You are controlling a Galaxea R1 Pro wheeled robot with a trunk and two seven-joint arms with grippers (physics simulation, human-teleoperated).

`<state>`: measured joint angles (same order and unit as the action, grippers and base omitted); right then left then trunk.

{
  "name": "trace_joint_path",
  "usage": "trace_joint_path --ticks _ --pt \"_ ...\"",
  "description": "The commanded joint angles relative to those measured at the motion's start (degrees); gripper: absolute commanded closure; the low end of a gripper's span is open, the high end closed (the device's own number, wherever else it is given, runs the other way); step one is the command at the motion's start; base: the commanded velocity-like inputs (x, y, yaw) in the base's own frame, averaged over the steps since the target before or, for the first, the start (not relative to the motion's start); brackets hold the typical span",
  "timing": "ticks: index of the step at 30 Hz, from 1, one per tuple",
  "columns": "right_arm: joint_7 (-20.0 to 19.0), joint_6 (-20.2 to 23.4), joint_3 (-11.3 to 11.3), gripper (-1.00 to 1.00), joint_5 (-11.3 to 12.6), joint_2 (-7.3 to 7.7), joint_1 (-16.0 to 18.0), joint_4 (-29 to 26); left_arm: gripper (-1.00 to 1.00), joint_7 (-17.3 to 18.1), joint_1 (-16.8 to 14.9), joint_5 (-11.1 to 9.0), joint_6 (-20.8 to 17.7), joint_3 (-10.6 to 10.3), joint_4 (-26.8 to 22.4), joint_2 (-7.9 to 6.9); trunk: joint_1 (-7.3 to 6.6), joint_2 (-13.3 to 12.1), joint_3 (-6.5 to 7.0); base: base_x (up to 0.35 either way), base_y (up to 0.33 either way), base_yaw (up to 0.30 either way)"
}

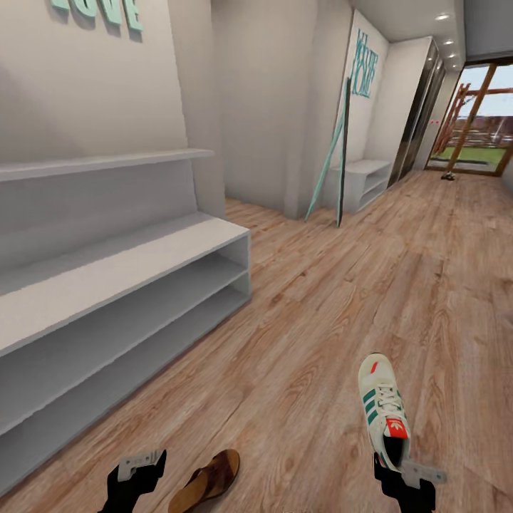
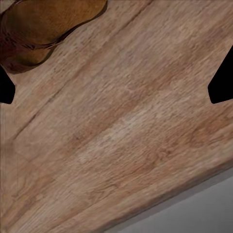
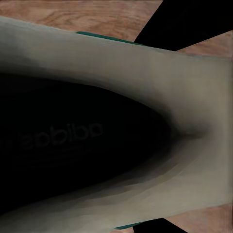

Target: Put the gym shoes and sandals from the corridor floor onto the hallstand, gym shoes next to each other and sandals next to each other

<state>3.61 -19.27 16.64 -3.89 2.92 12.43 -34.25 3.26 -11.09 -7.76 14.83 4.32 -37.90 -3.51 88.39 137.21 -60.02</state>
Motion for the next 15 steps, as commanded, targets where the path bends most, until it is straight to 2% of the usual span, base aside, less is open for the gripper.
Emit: trace_joint_path --ticks 1,9,15 --pt "0.26 -0.16 0.06 1.0 -0.42 -0.02 0.05 0.06 -1.0 0.34 0.0 -0.59 0.11 0.04 0.02 0.0 -0.01 0.02 -0.04 0.0 0.001 -0.3" --pt "0.26 -0.16 0.06 1.0 -0.42 -0.02 0.05 0.06 -1.0 0.31 0.02 -0.59 0.11 0.02 0.02 0.0 -0.01 0.02 -0.04 -0.013 -0.002 -0.3" --pt "0.26 -0.16 0.06 1.0 -0.42 -0.03 0.05 0.02 -1.0 0.26 0.02 -0.55 0.11 0.05 0.02 0.0 -0.01 0.02 -0.04 -0.256 -0.06 -0.293"
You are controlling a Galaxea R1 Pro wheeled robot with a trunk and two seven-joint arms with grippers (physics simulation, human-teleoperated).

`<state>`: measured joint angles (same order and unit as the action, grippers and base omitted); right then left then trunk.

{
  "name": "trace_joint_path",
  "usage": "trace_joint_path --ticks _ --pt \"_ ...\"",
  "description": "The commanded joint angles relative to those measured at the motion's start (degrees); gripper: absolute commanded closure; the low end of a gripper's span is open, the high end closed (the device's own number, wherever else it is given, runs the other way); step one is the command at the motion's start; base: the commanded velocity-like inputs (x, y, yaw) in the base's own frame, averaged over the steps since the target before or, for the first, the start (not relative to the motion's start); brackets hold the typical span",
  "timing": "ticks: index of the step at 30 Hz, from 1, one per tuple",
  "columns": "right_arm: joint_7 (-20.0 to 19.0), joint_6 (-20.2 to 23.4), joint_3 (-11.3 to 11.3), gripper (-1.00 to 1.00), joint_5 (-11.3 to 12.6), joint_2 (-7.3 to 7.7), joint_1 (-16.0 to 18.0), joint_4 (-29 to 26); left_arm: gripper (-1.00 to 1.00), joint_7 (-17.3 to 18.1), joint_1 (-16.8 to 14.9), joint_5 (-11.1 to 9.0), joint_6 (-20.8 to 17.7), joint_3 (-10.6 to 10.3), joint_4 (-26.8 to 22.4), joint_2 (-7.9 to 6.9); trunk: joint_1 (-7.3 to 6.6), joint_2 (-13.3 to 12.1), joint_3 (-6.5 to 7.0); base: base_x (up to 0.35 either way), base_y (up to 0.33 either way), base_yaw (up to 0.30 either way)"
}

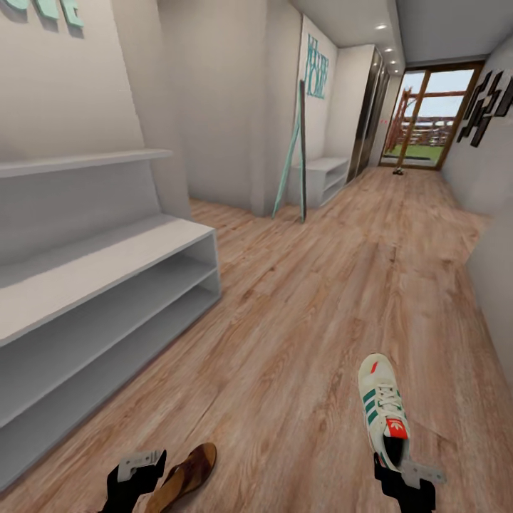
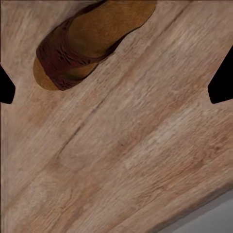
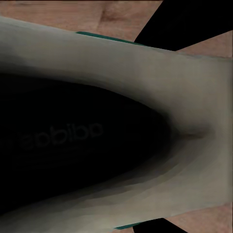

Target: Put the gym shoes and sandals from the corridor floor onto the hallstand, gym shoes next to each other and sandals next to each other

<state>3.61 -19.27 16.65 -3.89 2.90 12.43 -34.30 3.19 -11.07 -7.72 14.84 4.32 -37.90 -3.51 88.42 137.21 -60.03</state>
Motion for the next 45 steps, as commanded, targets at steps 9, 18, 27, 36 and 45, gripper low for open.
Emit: trace_joint_path --ticks 9,18,27,36,45 --pt "0.26 -0.16 0.05 1.0 -0.42 -0.09 0.05 -0.03 -1.0 0.24 -0.01 -0.62 0.1 0.08 0.02 -0.01 -0.04 0.02 -0.04 -0.076 -0.009 -0.11" --pt "0.26 -0.16 0.03 1.0 -0.42 -0.41 0.05 -0.28 -1.0 0.27 -0.06 -0.52 0.1 0.05 0.02 -0.05 -0.04 0.02 -0.02 -0.002 0.0 -0.004" --pt "-0.05 12.25 0.06 1.0 -0.6 0.58 1.41 -17.9 -1.0 0.4 -2.82 2.51 -1.15 -0.55 0.23 -0.13 -0.04 0.02 0.1 0.0 0.0 0.0" --pt "-3.94 40.65 -0.1 1.0 -0.39 0.87 6.23 -40.32 -1.0 0.49 -11.56 13.2 -11.44 -0.57 1.32 -0.82 -0.04 0.02 0.11 0.0 0.0 0.0" --pt "-12.09 44.63 0.03 1.0 -0.63 0.94 7.33 -47.59 -1.0 1.47 -13.57 19.06 -15.48 -0.61 1.47 -1.26 -0.04 0.02 0.11 0.0 0.0 0.0"
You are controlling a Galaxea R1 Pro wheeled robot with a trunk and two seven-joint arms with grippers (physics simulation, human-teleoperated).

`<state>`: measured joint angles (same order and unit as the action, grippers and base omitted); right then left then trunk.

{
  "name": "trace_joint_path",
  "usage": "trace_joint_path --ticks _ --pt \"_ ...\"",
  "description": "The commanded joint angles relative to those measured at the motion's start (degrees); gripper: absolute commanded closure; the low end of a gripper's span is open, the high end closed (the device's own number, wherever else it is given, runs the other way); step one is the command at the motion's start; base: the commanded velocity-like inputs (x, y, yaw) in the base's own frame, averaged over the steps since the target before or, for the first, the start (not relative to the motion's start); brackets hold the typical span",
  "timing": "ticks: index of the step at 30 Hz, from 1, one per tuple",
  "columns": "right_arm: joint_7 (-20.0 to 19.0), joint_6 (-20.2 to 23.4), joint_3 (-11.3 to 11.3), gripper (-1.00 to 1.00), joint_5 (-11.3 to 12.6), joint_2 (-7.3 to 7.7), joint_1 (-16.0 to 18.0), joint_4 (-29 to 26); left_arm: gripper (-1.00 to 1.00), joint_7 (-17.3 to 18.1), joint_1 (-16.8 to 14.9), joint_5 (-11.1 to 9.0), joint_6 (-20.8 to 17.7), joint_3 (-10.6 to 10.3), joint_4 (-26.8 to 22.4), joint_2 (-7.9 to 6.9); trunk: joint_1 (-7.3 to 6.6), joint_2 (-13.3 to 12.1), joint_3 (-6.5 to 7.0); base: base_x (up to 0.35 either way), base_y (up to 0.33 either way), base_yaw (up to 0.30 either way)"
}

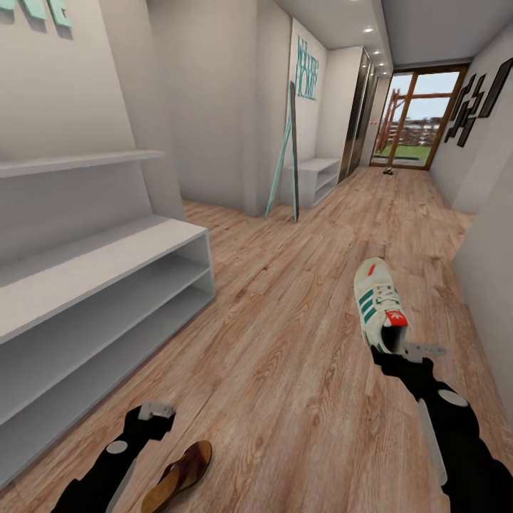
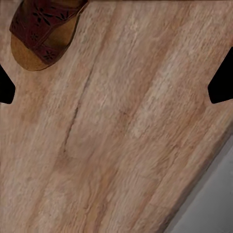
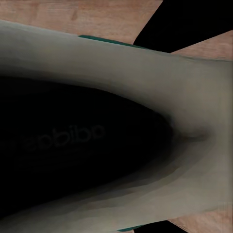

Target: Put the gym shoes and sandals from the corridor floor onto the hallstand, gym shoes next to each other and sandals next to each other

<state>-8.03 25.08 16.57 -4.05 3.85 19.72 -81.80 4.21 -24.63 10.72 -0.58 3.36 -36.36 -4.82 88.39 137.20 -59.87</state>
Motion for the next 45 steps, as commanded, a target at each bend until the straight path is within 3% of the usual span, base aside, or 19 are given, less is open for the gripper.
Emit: trace_joint_path --ticks 1,7,22,32,45 --pt "-1.14 0.42 0.11 1.0 -0.52 0.01 0.07 -0.3 -1.0 0.54 0.09 1.34 -0.04 0.37 -0.06 -0.26 -0.01 0.02 -0.05 0.0 0.0 0.0" --pt "-2.18 0.64 0.2 1.0 -0.66 0.09 0.13 -0.6 -1.0 0.65 0.2 2.27 0.4 0.34 -0.03 -1.19 -0.01 0.02 -0.05 0.0 0.0 0.0" --pt "-2.26 0.93 0.21 1.0 -0.61 0.11 0.14 -1.15 -1.0 0.62 0.19 1.89 2.16 0.94 0.04 -0.99 -0.01 0.02 -0.05 0.0 0.004 0.0" --pt "-2.26 0.93 0.21 1.0 -0.61 0.1 0.14 -1.17 -1.0 0.62 0.19 1.93 2.01 0.94 -0.03 -0.78 -0.01 0.02 -0.05 -0.054 0.24 -0.243" --pt "-2.26 0.93 0.21 1.0 -0.61 0.1 0.14 -1.17 -1.0 0.54 0.19 1.94 2.06 0.87 -0.03 -0.72 -0.01 0.02 -0.05 -0.023 0.037 -0.142"
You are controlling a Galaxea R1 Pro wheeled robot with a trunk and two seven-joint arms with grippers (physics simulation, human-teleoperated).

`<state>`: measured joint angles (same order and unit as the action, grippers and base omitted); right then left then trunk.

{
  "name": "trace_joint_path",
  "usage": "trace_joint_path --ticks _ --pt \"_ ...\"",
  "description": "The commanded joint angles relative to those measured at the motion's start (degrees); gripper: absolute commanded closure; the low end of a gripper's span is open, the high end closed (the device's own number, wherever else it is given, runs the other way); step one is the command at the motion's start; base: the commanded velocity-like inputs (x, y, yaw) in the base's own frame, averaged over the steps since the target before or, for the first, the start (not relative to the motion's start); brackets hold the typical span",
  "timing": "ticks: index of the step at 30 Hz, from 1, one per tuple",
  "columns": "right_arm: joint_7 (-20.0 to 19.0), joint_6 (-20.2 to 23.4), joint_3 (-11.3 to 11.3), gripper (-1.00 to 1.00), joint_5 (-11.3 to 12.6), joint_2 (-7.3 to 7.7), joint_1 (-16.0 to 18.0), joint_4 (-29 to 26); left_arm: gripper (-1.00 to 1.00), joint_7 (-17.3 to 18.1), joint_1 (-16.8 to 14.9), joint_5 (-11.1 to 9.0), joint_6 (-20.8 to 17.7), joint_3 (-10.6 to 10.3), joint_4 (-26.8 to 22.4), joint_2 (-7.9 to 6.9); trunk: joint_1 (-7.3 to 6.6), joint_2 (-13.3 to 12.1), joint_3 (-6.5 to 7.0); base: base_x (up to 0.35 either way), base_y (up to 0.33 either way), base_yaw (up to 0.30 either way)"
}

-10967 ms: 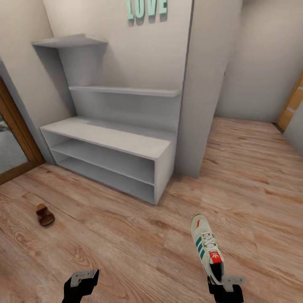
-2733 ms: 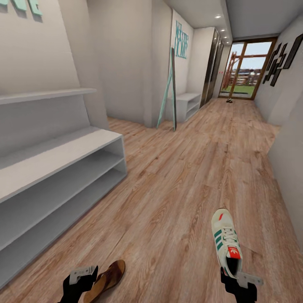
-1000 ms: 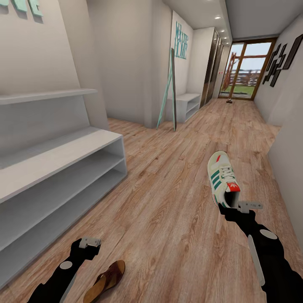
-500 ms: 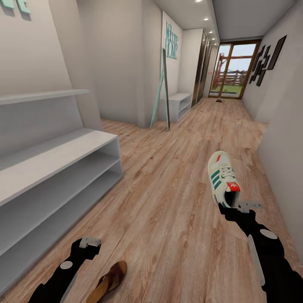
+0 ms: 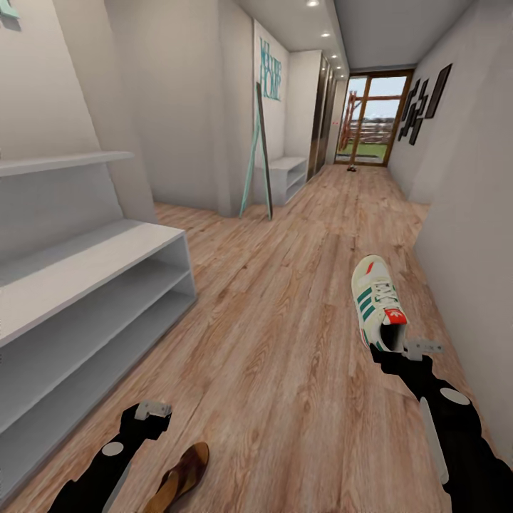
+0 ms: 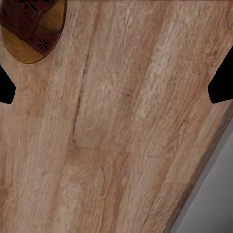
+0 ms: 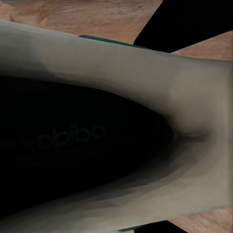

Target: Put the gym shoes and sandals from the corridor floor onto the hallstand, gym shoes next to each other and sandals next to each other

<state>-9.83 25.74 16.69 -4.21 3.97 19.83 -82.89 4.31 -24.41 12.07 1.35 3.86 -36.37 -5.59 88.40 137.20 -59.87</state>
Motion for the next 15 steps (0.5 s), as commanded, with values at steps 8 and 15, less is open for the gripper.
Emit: trace_joint_path --ticks 8,15 --pt "-0.45 0.27 0.04 1.0 -0.45 -0.01 0.04 -0.07 -1.0 0.18 -0.02 0.66 0.04 0.43 -0.02 0.05 -0.02 0.02 -0.05 -0.172 0.048 -0.007" --pt "-0.45 0.27 0.01 1.0 -0.45 -0.01 0.04 -0.07 -1.0 0.03 -0.02 0.92 0.22 0.16 -0.34 0.05 -0.02 0.02 -0.05 -0.012 0.004 0.0"
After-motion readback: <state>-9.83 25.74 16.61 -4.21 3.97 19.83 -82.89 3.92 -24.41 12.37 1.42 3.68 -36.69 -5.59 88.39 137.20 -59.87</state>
